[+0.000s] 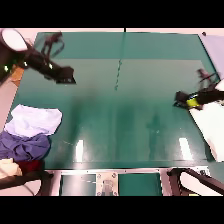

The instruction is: Fold the shirts.

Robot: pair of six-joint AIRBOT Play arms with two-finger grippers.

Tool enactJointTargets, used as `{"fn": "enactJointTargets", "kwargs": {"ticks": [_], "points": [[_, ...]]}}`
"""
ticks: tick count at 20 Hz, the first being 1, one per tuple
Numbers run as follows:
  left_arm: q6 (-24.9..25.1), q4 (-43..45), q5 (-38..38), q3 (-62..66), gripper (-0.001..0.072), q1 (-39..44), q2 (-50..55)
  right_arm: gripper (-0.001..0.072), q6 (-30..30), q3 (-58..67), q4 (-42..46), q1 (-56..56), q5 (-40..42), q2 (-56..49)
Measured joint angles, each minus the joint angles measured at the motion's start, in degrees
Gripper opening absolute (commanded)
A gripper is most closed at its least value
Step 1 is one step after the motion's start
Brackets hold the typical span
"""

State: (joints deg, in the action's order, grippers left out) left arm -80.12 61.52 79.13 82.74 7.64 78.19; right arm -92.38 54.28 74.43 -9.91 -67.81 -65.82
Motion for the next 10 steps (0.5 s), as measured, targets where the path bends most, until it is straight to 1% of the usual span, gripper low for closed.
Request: {"fn": "enactJointTargets", "kwargs": {"ticks": [2,4,7,10], "points": [[-0.42,0.04,-1.99,-7.37,0.0024,0.83,-3.43,0.0017,0.74,-3.08,-0.02,5.35,1.62,0.20],[-0.63,0.42,-3.02,-11.50,0.0024,1.11,-5.16,0.0017,1.53,-4.85,-0.07,9.57,2.62,0.28],[-0.81,0.39,-3.61,-14.56,0.0024,1.46,-6.40,0.0017,2.10,-6.03,-0.31,13.70,3.13,0.31],[-0.85,0.31,-3.67,-15.69,0.0024,1.53,-6.88,0.0017,2.34,-6.49,-0.37,15.56,3.32,0.33]]}}
